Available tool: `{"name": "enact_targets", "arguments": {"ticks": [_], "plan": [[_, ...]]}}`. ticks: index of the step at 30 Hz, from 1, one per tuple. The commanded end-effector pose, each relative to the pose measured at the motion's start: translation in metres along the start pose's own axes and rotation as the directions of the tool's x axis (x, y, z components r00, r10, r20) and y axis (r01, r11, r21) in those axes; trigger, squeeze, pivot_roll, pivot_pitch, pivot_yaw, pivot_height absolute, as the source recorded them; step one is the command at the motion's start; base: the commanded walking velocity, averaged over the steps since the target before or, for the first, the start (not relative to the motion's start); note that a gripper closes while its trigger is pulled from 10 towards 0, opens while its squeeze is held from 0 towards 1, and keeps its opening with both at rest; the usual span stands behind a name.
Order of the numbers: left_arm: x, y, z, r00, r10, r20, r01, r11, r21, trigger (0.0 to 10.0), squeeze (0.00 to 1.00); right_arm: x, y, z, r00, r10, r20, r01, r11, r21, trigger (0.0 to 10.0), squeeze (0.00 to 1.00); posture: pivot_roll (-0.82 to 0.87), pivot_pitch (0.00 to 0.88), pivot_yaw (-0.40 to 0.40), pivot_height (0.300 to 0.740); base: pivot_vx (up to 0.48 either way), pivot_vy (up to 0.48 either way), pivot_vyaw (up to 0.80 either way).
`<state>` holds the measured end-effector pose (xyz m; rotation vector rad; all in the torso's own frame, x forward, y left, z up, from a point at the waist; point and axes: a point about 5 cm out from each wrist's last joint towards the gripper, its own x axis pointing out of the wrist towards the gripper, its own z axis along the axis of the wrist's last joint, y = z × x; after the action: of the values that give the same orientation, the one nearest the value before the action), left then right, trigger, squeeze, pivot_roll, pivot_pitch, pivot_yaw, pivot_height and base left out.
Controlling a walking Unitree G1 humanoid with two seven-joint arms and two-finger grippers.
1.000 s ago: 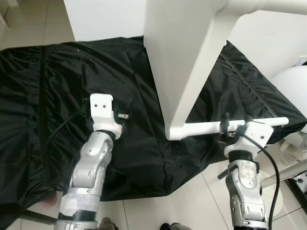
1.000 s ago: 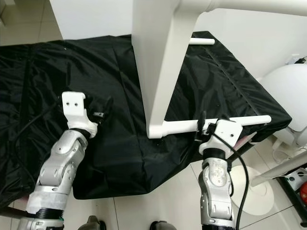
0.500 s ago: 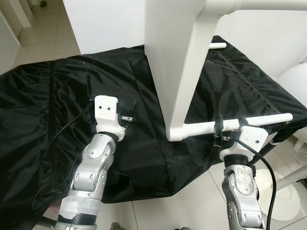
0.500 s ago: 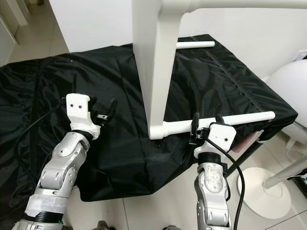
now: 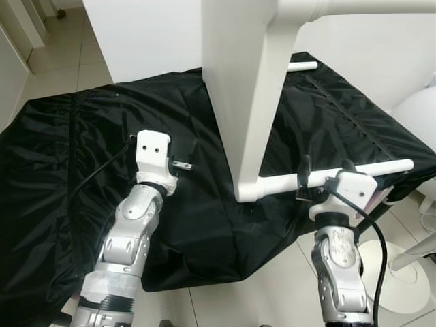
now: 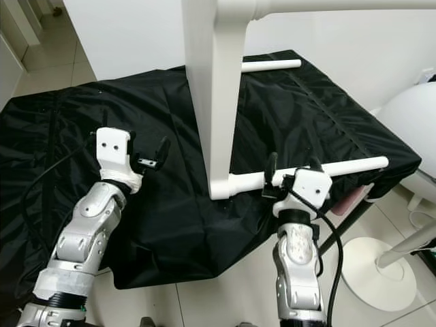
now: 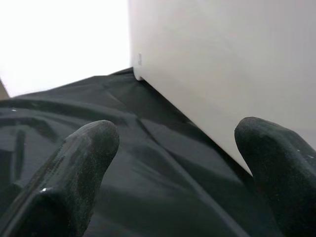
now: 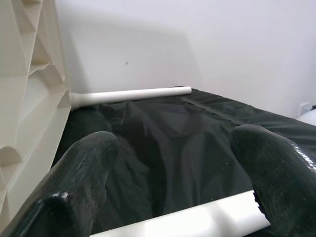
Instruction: Building children table
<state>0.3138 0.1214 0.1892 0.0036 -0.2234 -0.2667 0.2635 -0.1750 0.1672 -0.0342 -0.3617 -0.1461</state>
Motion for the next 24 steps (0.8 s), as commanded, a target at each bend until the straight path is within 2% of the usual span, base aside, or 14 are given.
{"name": "enact_targets", "arguments": {"ticks": [1,4,8,10,11,15,17,20,24], "plan": [[-0.002,0.002,-0.003,0.998,-0.058,-0.012,0.058,0.998,0.019,10.0,0.00,-0.003,-0.004,-0.010,0.999,-0.003,-0.047,0.003,1.000,0.002,10.0,0.00,-0.03,0.031,0.056,0.740,0.000,0.000,0.00],[-0.005,0.005,-0.004,0.998,-0.059,-0.017,0.059,0.998,0.026,10.0,0.00,-0.002,-0.006,-0.015,0.997,-0.008,-0.072,0.009,1.000,0.005,10.0,0.00,-0.02,0.034,0.040,0.740,0.000,0.000,0.00],[-0.010,0.006,-0.006,0.995,-0.092,-0.029,0.093,0.995,0.022,10.0,0.00,0.004,0.000,-0.019,0.996,0.019,-0.091,-0.019,1.000,0.001,10.0,0.00,-0.01,0.037,0.034,0.740,0.000,0.000,0.00],[-0.012,0.006,-0.007,0.992,-0.121,-0.041,0.122,0.992,0.018,10.0,0.00,0.008,0.003,-0.021,0.994,0.033,-0.104,-0.032,0.999,0.011,10.0,0.00,0.00,0.038,0.021,0.740,0.000,0.000,0.00],[-0.016,0.006,-0.006,0.984,-0.171,-0.048,0.172,0.985,0.014,10.0,0.00,0.014,0.009,-0.025,0.991,0.057,-0.125,-0.054,0.998,0.026,10.0,0.00,0.00,0.040,0.018,0.740,0.000,0.000,0.00],[-0.025,0.005,-0.008,0.961,-0.267,-0.068,0.264,0.963,-0.047,10.0,0.00,0.026,0.020,-0.033,0.983,0.102,-0.152,-0.094,0.994,0.059,10.0,0.00,0.01,0.050,-0.002,0.740,0.000,0.000,0.00],[-0.028,0.004,-0.009,0.956,-0.284,-0.079,0.281,0.959,-0.048,10.0,0.00,0.030,0.024,-0.035,0.980,0.112,-0.164,-0.102,0.992,0.069,10.0,0.00,0.02,0.048,-0.014,0.740,0.000,0.000,0.00],[-0.029,0.005,-0.011,0.960,-0.265,-0.087,0.263,0.964,-0.039,10.0,0.00,0.037,0.034,-0.038,0.971,0.163,-0.177,-0.146,0.983,0.109,10.0,0.00,0.03,0.046,-0.026,0.740,0.000,0.000,0.00],[-0.030,0.008,-0.010,0.970,-0.229,-0.086,0.224,0.973,-0.062,10.0,0.00,0.041,0.041,-0.040,0.963,0.190,-0.191,-0.170,0.979,0.116,10.0,0.00,0.04,0.045,-0.034,0.740,0.000,0.000,0.00]]}}
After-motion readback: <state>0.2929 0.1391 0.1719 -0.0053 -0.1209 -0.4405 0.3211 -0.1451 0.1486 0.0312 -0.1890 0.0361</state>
